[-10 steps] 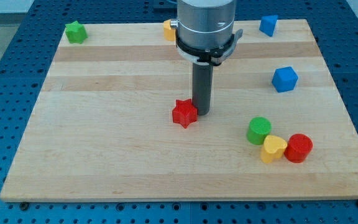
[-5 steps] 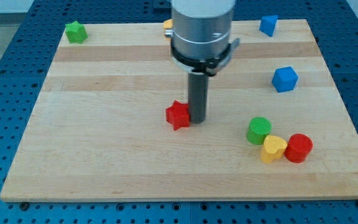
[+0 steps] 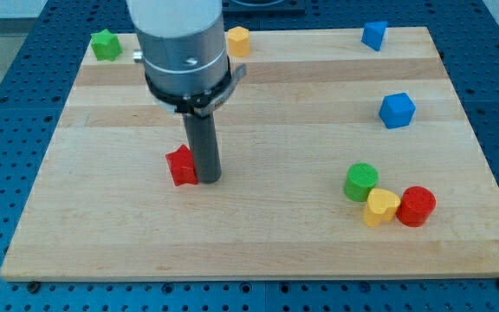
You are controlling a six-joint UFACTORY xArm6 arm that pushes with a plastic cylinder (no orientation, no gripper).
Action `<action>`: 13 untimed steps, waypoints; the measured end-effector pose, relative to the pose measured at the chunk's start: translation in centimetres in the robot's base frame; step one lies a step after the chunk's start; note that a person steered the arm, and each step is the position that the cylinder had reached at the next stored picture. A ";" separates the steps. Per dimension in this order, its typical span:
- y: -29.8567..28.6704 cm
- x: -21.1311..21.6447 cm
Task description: Push the red star to center left
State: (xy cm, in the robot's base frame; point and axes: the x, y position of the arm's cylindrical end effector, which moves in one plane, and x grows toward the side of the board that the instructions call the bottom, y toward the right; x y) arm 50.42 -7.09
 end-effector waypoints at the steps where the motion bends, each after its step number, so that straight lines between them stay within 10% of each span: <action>1: -1.0 1.1; 13: -8.5 -10.0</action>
